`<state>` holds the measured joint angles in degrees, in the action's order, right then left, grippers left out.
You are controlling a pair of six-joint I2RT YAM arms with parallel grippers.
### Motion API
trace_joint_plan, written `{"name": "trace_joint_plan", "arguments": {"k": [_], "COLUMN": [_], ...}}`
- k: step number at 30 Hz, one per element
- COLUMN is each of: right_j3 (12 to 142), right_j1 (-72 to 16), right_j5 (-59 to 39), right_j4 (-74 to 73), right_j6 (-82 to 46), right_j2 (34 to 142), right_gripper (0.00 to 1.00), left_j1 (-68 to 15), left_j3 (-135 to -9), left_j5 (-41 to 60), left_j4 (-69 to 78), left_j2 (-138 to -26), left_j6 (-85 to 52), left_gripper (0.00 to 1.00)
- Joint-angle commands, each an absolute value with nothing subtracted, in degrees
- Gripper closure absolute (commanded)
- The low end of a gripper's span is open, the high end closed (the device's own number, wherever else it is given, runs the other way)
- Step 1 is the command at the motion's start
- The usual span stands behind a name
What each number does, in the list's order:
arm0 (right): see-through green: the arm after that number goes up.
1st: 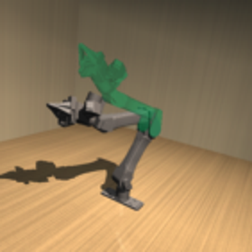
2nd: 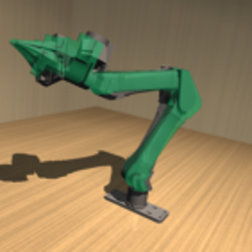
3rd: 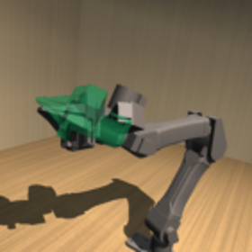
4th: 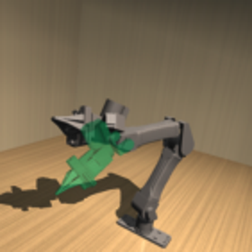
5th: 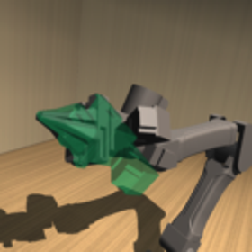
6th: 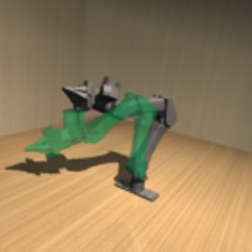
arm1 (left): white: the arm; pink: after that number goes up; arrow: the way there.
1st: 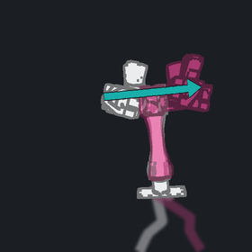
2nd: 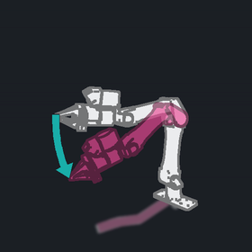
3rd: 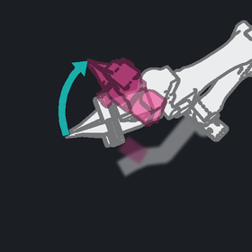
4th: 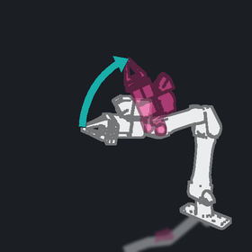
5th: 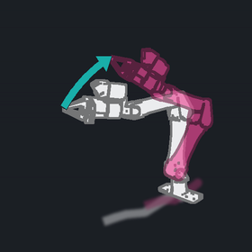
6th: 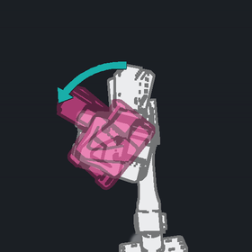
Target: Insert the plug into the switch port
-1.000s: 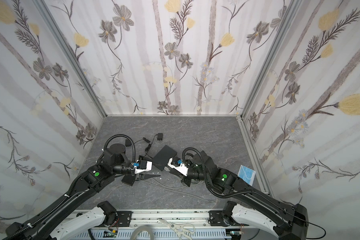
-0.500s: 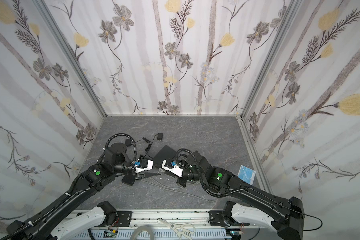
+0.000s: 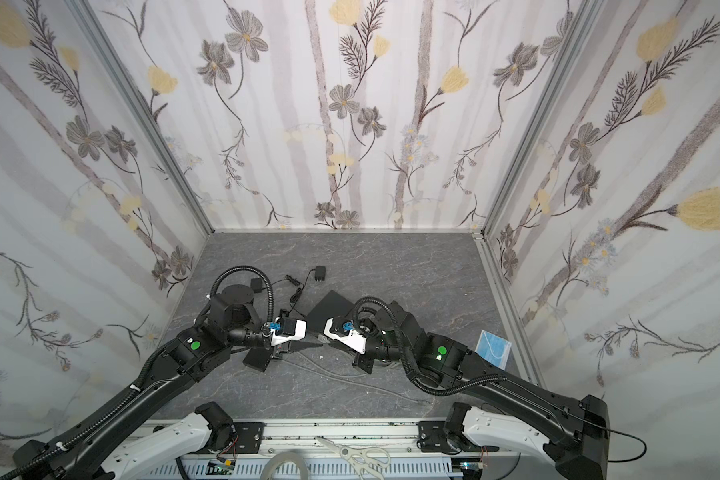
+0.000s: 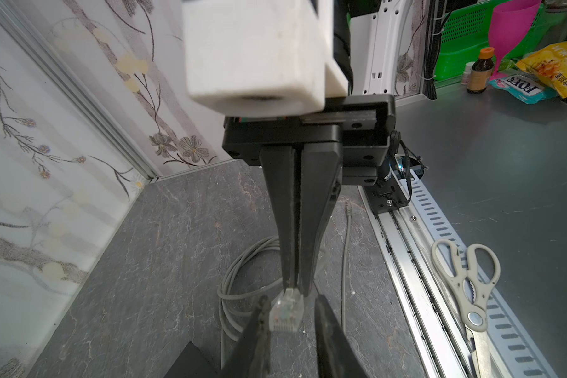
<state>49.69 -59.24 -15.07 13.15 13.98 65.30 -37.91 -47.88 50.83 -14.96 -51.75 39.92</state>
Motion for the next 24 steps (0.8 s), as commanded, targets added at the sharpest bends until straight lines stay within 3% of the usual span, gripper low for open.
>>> {"name": "trace_joint_plan", "arguments": {"k": [1,19,21,24], "right_j3": [50.3,49.3,48.9,47.6], "right_j1": [-59.3,-59.3,-59.3,-59.3], "right_j5": [-15.8,-16.1,-15.6,-15.1], "right_j4": [11.9,11.0,10.6,8.9], "right_j6": [14.1,13.6,13.5,13.4], "right_j2": [65.4,64.7,64.3,63.3], "right_gripper": [1.0,1.0,0.81,0.76], "left_j1": [-38.0,-38.2,-38.2,-38.3], "left_j3": [-48.4,-49.4,-49.4,-49.4], "left_j5": [51.7,51.9,51.7,51.7], "left_j4": [-15.5,-17.8,-17.8,-17.8], "left_j2": [-51.8,-52.3,-52.3,-52.2], "left_j6": [40.4,41.9,41.9,41.9], "left_gripper": [0.77,0.91,0.91,0.92]}}
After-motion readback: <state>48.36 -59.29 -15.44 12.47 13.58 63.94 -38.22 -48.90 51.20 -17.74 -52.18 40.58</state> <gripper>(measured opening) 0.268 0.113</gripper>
